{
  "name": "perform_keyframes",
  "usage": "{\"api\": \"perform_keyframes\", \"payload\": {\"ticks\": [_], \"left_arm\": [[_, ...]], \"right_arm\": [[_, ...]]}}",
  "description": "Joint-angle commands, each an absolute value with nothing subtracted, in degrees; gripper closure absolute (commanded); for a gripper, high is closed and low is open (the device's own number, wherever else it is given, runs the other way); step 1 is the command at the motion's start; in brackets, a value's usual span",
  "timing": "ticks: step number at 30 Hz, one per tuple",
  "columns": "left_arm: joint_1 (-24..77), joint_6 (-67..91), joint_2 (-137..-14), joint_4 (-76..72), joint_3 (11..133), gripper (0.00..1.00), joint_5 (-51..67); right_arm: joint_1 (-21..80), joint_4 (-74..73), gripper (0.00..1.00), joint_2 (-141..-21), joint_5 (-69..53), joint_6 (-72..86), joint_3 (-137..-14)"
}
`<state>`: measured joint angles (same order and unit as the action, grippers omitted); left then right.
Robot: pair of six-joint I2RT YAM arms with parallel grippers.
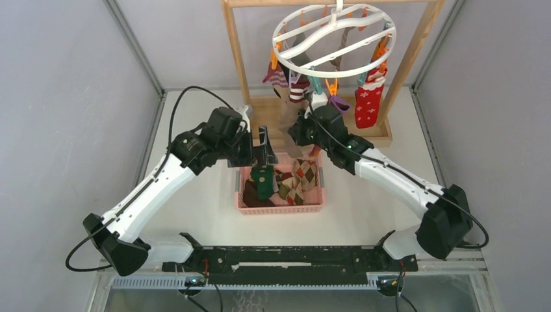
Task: Remove the socks clipped to the hanger
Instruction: Adjust the hanger on the clothesline.
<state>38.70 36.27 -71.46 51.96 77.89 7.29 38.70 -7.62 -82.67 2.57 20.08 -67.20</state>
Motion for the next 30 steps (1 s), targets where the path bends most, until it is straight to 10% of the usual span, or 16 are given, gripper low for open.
{"api": "perform_keyframes", "payload": {"ticks": [1,30], "left_arm": [[38.44,35.03,-73.17,50.10,83.67,0.00,8.17],[38.40,33.31,-81.04,50.00,92.11,0.00,11.12]], "right_arm": [[38.98,-10.37,0.91,-75.59,2.34,20.64,-67.14],[35.56,-22.86,0.91,-51.47,1.12,23.53,-60.13]]}}
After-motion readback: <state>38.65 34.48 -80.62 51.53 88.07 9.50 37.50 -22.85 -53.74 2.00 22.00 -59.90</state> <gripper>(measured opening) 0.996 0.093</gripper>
